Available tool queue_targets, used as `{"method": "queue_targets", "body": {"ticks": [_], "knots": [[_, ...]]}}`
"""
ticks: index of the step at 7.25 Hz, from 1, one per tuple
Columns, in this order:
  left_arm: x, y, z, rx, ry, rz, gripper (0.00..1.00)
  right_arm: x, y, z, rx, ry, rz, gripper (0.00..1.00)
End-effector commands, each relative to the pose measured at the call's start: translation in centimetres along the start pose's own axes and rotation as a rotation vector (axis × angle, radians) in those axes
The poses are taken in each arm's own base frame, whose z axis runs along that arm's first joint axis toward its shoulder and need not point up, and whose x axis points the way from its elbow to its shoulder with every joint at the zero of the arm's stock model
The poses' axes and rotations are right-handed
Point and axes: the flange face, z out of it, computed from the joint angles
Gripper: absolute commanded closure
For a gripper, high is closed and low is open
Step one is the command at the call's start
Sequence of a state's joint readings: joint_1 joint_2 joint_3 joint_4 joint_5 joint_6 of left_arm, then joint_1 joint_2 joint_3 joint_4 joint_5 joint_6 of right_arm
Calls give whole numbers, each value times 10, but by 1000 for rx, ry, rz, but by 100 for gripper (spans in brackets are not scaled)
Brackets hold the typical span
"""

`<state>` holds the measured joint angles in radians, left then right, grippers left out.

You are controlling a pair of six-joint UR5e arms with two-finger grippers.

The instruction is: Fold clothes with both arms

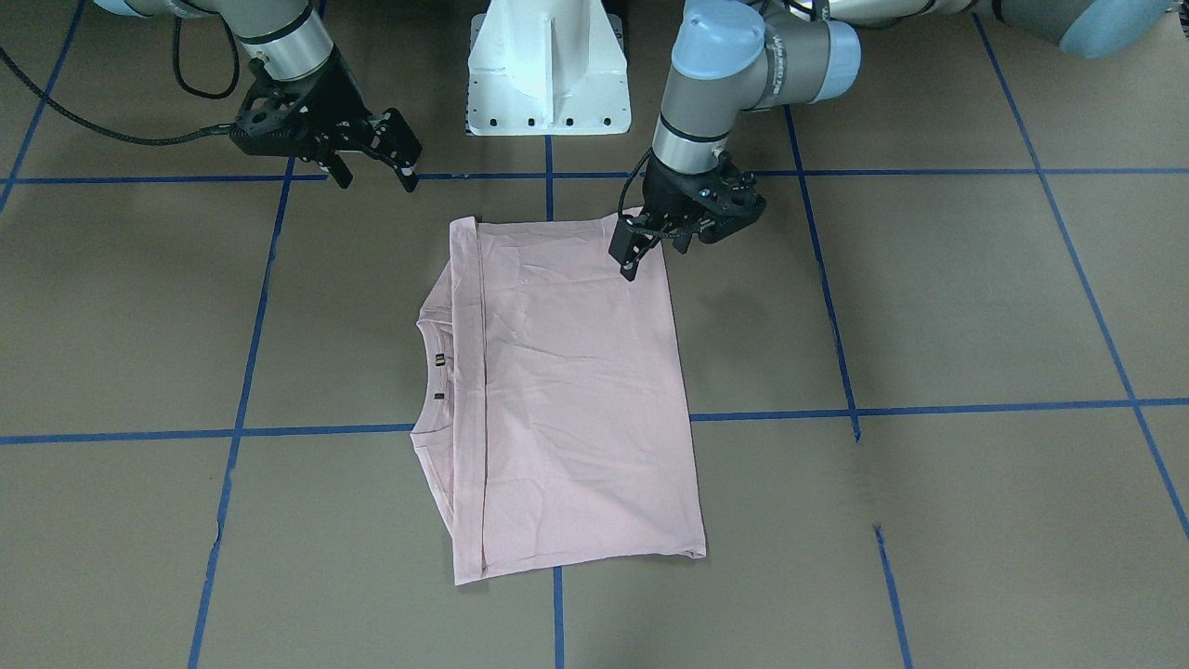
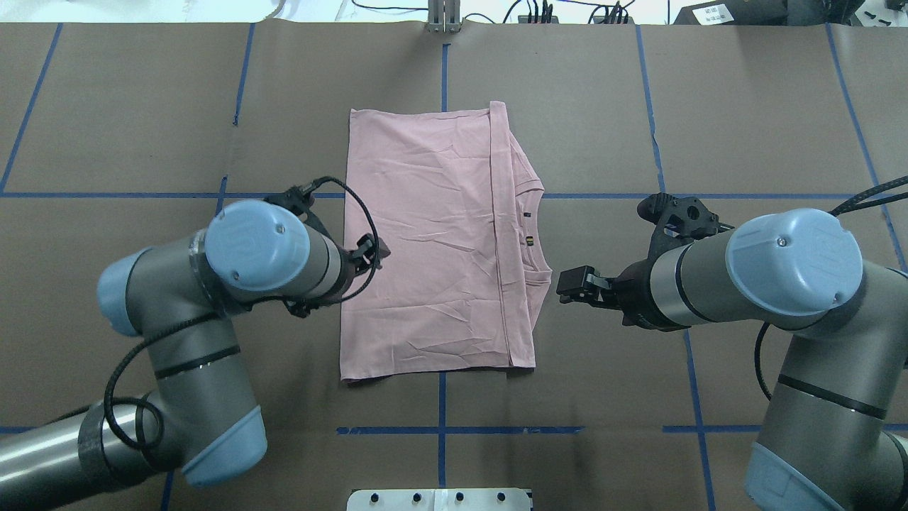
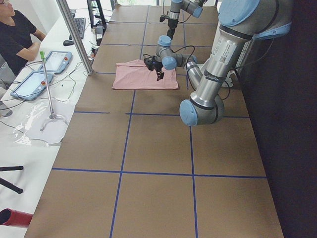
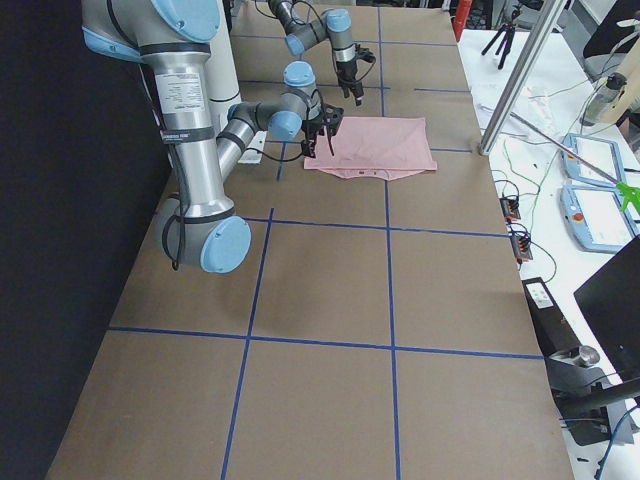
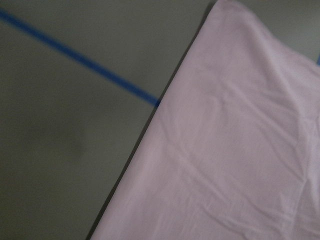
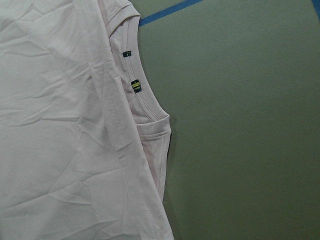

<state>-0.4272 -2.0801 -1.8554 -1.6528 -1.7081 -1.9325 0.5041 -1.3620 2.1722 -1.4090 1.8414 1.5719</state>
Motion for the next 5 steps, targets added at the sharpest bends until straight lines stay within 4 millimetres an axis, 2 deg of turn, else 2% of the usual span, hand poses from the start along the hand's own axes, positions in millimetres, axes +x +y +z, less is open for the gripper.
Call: {"method": "queue_targets", "body": {"ticks": [1,2,5], "knots": [[-40,59,25,-20,-98,-60,0,0,-1,2,4,3,-1,0],[-46,71,31,-28,-113,-60,0,0,-1,2,9,3,-1,0],[-50,74,41,-20,-132,-69,1,-3,-1,1,11,-3,-3,0]]}}
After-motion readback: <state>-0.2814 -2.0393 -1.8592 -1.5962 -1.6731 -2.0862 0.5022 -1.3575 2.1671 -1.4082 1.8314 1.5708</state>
